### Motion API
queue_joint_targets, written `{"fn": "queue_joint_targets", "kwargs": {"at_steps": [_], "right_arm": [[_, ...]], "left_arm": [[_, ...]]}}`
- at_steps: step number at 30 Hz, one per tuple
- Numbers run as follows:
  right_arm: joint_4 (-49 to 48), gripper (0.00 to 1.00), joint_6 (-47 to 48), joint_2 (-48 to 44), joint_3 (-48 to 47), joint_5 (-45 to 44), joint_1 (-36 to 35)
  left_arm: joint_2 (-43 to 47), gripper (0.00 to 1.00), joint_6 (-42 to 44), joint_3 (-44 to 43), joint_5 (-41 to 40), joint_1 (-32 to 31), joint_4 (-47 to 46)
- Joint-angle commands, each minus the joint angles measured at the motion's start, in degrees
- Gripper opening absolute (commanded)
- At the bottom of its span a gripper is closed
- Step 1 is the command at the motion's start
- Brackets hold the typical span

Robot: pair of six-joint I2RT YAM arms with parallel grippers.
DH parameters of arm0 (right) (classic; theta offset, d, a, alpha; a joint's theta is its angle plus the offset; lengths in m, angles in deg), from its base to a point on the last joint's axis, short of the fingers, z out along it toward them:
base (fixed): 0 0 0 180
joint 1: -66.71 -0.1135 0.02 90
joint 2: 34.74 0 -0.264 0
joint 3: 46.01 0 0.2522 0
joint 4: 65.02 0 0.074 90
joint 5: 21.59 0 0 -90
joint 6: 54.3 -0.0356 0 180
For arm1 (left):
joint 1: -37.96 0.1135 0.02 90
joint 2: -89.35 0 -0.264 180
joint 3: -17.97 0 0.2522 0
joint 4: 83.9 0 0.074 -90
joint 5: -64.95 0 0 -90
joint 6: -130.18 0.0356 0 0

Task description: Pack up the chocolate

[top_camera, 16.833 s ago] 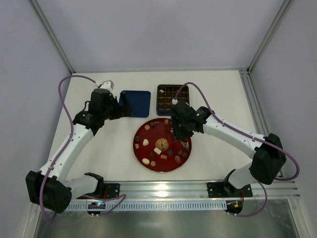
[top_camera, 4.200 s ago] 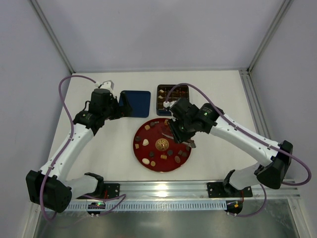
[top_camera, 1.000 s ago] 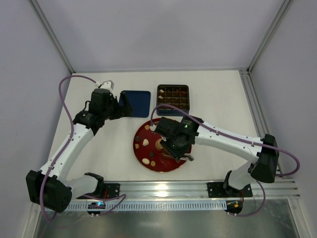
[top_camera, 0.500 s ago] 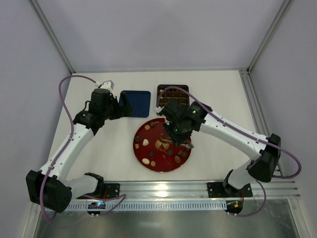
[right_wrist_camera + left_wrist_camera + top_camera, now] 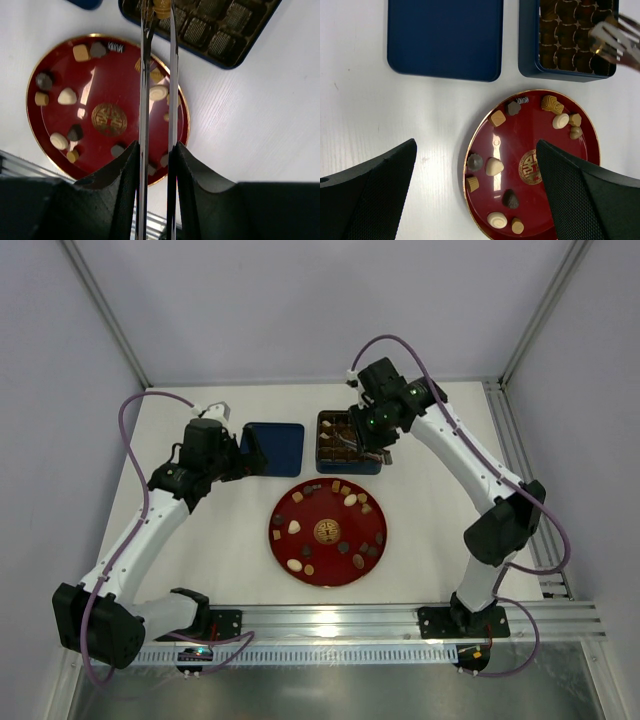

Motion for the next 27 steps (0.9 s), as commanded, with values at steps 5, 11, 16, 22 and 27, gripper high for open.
{"fn": "queue_joint_targets", "kwargs": {"at_steps": [5, 11, 16, 22, 27], "right_arm": [[-2.15, 0.36, 1.08, 11.26, -15.33, 1.03, 4.07], [-2.67, 0.35, 0.47, 16.19, -17.99, 0.76, 5.66], [-4.43, 0.36, 0.21, 16.02, -15.96, 0.76, 5.75], [-5.30, 0.36, 0.21, 15.49, -13.94, 1.02, 5.75], [-6.18, 0.36, 0.21, 15.05, -12.18, 1.11, 5.75]], "left_arm": [[0.69, 1.00, 0.52, -0.42, 0.10, 0.40, -1.28], [0.52, 1.00, 0.61, -0.42, 0.01, 0.48, -1.36], [0.25, 1.00, 0.44, -0.59, 0.18, 0.40, -1.28], [0.34, 1.00, 0.52, -0.42, 0.18, 0.49, -1.28], [0.25, 1.00, 0.52, -0.50, 0.18, 0.49, -1.28]]}}
